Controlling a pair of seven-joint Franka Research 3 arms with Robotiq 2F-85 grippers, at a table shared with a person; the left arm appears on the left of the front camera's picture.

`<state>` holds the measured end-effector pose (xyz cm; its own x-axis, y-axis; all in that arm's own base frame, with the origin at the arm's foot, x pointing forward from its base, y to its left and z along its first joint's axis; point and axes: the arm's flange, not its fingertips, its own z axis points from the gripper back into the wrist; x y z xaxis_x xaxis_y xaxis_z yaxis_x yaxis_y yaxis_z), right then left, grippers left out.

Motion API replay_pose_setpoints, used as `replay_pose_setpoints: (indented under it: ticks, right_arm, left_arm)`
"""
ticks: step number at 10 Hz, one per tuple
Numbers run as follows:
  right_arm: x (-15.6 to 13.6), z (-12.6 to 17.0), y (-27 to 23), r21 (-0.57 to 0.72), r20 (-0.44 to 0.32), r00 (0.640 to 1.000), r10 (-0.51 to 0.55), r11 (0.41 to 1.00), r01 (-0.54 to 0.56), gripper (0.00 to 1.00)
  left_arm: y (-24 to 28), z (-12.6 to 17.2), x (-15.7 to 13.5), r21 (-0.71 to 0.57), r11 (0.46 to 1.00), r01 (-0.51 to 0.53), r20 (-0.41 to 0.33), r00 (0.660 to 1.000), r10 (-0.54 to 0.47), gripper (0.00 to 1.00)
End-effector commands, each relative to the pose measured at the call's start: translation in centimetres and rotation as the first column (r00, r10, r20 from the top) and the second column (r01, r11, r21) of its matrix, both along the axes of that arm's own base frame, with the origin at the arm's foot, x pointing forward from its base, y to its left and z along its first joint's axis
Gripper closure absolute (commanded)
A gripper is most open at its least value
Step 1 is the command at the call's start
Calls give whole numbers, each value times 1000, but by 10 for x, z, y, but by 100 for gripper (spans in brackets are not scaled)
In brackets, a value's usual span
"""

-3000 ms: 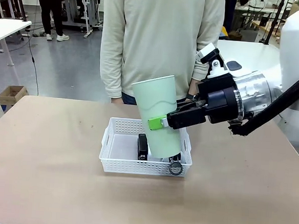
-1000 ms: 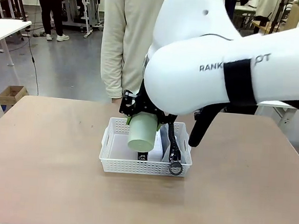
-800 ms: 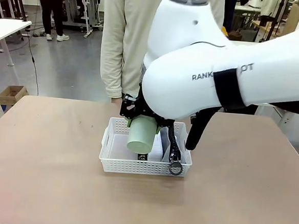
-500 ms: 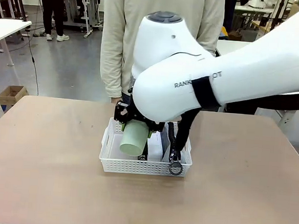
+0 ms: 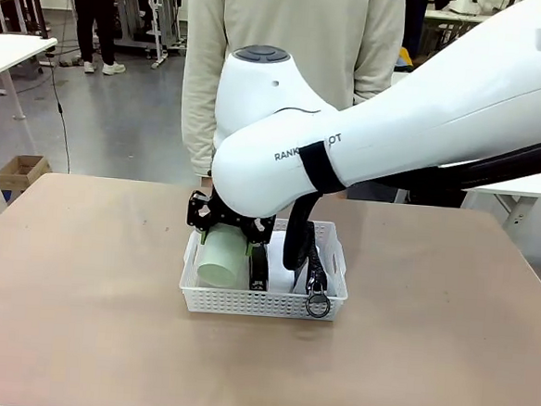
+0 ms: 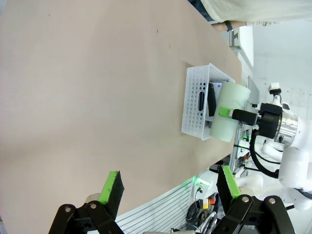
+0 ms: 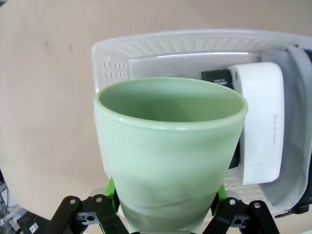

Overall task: Efficiently arrange items inside the basket to fit them all.
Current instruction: Pick up the Reusable plastic cup and place it inside the Organizing basket.

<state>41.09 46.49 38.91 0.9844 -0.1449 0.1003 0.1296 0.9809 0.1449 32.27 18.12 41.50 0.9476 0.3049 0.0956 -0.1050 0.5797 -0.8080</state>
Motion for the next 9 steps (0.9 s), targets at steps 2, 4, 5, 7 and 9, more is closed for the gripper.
replay_pose_setpoints:
  ticks: [2, 4, 5, 7, 9]
  right_arm:
    - [7, -17, 9, -32, -17, 1000, -15, 999, 15, 15]
    - [14, -26, 6, -34, -37, 999, 6, 999, -7, 15]
    - [16, -29, 5, -37, -42, 999, 18, 999, -20, 15]
    - [18, -32, 5, -5, -73, 995, 68, 998, -68, 15]
    - [19, -31, 5, -7, -68, 994, 84, 996, -85, 15]
  left_arm:
    - [3, 0, -4, 3, 1000, 17, 10, 1000, -17, 0]
    - [3, 0, -4, 3, 1000, 17, 10, 1000, -17, 0]
    - [3, 0, -4, 3, 1000, 17, 10, 1000, -17, 0]
    - [3, 0, -4, 3, 1000, 17, 10, 1000, -17, 0]
    - [3, 0, -4, 3, 1000, 17, 10, 1000, -17, 0]
